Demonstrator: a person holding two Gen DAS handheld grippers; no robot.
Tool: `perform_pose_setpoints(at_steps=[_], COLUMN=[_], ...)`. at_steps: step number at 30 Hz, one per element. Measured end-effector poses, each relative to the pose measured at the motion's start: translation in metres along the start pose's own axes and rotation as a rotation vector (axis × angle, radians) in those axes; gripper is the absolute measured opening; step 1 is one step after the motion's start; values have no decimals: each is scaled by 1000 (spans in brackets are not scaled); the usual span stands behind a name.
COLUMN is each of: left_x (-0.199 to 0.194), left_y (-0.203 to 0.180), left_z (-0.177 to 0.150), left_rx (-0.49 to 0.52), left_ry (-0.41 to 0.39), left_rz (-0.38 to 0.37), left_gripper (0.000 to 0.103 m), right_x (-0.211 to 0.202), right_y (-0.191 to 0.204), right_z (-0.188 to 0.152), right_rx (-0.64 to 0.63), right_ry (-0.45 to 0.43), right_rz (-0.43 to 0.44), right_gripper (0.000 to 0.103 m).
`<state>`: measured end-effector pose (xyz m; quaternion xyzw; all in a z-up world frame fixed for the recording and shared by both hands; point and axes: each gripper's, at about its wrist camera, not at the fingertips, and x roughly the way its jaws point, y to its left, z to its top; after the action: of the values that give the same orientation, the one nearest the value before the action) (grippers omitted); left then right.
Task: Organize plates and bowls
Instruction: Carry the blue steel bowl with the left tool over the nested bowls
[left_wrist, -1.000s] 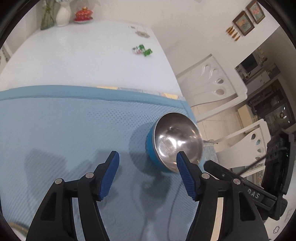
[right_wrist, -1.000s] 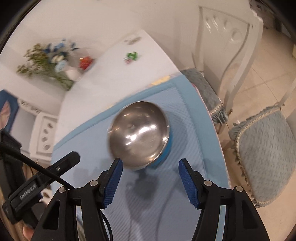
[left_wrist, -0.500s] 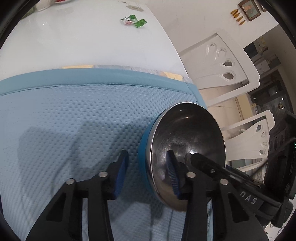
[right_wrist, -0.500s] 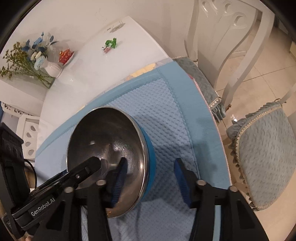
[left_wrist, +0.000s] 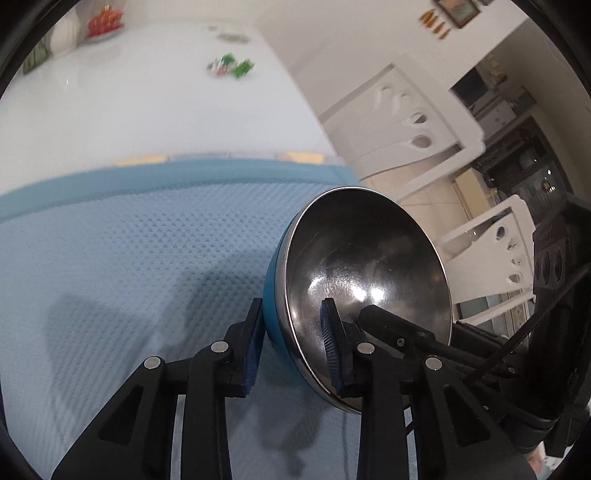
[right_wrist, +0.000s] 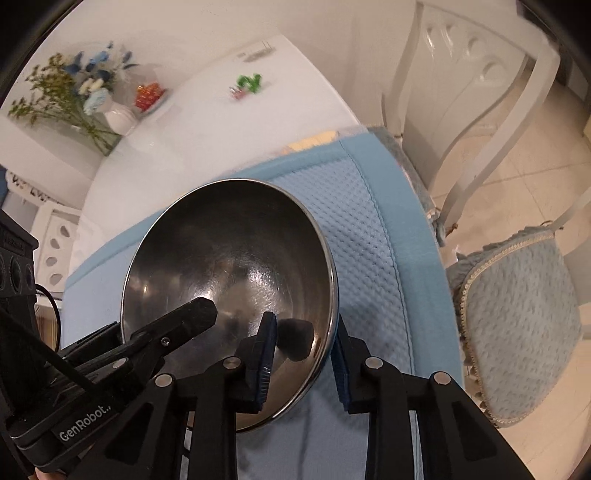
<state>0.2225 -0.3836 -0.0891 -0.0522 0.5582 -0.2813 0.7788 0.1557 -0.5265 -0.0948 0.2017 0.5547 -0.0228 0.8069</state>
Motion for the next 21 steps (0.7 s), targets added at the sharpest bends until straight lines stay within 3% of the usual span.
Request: perform_pose_setpoints(at_steps=[12, 21], left_x=[-118, -166], left_y=[-42, -62], left_z=[-67, -120], left_rx=[61, 73], left_ry=[-127, -170], left_rz=[0, 10], left_gripper=[26, 27], right_x=[-119, -161], right_y=[42, 54], right_z=[-68, -125], right_rx=[-35, -75], right_ry=[-97, -87], right_rz=[38, 63], right_gripper=[28, 28])
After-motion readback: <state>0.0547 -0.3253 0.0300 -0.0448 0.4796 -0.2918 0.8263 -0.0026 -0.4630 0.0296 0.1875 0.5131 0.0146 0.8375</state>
